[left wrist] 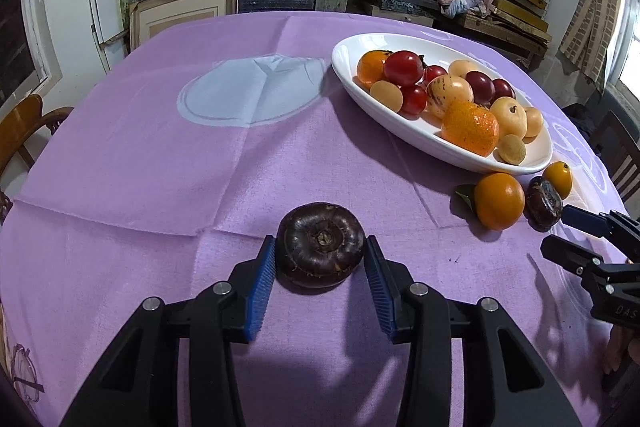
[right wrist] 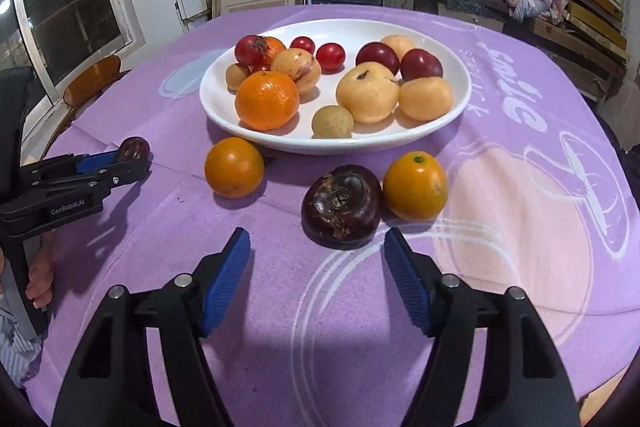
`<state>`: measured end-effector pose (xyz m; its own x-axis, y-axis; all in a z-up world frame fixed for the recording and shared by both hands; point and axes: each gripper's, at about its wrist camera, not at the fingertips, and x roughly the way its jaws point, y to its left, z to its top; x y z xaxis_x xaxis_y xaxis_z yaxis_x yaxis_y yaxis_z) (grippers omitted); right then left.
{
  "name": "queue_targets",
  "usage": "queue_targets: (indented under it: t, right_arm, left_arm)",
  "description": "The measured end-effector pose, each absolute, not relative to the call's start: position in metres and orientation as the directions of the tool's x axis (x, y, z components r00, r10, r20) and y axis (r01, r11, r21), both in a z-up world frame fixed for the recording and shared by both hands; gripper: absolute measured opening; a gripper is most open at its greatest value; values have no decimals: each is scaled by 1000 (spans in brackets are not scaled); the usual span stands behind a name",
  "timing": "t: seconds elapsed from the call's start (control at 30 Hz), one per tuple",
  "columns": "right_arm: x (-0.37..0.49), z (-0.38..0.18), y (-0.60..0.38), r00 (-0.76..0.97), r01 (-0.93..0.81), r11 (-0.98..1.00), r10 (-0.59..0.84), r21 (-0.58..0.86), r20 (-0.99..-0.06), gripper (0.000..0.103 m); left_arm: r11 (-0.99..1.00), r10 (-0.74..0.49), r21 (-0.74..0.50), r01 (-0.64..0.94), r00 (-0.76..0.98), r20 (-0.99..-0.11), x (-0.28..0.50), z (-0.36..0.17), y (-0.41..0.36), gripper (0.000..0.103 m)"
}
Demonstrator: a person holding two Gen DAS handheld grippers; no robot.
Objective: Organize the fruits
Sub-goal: 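Grasp a second dark brown fruit with the right gripper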
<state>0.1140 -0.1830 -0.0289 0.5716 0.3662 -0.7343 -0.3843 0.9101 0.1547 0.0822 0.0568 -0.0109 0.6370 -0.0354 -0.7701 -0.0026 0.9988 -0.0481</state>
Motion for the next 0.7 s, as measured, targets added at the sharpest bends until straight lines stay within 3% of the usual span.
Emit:
queue_targets:
  t: [0.07, 0.2, 0.53, 0.7]
  right_arm:
    - [120, -30, -185, 573, -365, 917, 359, 163, -737, 67]
    - [133, -33, -187, 567, -344, 921, 359, 182, -742, 54]
    - [126, -31, -168, 584, -378, 922, 312, 88, -749, 57]
    - [138, -31, -168, 585, -365, 924, 320, 111, -745, 56]
  left_arm:
    - [999, -36, -49, -3, 637, -770, 82, -11, 57, 45]
    - [999, -37, -50, -3, 637, -770, 82, -11, 57, 45]
    - [999, -36, -46, 0, 637, -770, 82, -11, 56, 45]
    - [999, -34, -44, 0, 636, -771, 83, -11, 55, 45]
